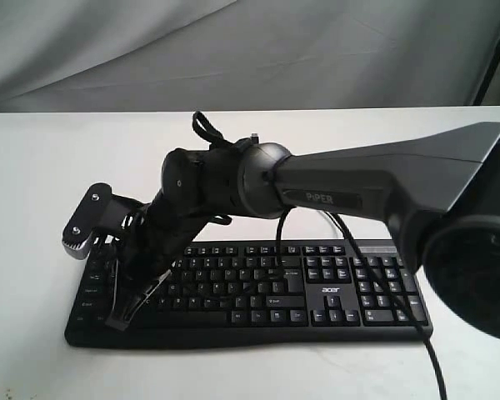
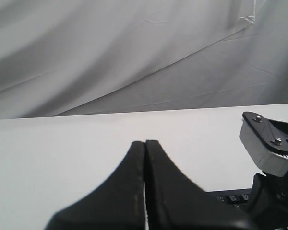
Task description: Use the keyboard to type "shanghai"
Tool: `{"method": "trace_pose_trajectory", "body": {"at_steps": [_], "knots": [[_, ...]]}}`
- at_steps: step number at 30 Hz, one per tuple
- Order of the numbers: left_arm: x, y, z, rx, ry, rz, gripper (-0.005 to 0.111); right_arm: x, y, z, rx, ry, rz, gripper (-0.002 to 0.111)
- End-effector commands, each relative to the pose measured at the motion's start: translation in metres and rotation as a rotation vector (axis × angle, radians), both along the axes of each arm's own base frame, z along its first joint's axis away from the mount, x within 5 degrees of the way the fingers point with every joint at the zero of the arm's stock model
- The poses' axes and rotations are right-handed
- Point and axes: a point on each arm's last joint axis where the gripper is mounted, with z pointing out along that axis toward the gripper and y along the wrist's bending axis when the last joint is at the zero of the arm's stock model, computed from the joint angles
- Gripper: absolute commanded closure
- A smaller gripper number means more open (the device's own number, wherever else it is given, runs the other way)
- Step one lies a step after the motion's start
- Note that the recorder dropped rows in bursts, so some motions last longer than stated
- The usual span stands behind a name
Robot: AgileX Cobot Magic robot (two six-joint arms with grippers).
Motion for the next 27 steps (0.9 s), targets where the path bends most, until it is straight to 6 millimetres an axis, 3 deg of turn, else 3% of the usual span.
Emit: {"method": "trace_pose_trajectory", "body": {"at_steps": [1, 5, 11, 15, 21, 27], "knots": [[0.0, 0.0, 0.0, -0.002, -0.007, -0.006, 0.107, 0.0, 0.0, -0.005, -0.016, 0.012, 0.005, 0.108], [0.0, 0.0, 0.0, -0.002, -0.007, -0.006, 0.107, -0.001, 0.0, -0.002, -0.016, 0.011, 0.009, 0.108], [0.0, 0.0, 0.0, -0.002, -0.007, -0.006, 0.107, 0.001, -0.004, 0.035, 0.026, -0.064, 0.032, 0.108], [0.0, 0.0, 0.0, -0.002, -0.007, -0.006, 0.107, 0.004, -0.02, 0.052, 0.043, -0.07, -0.014, 0.108], [0.0, 0.0, 0.0, -0.002, -0.007, -0.006, 0.107, 0.0, -0.059, 0.045, 0.053, -0.08, -0.127, 0.108], [0.0, 0.0, 0.0, -0.002, -0.007, -0.006, 0.107, -0.005, -0.067, 0.037, 0.047, -0.073, -0.155, 0.108]]}}
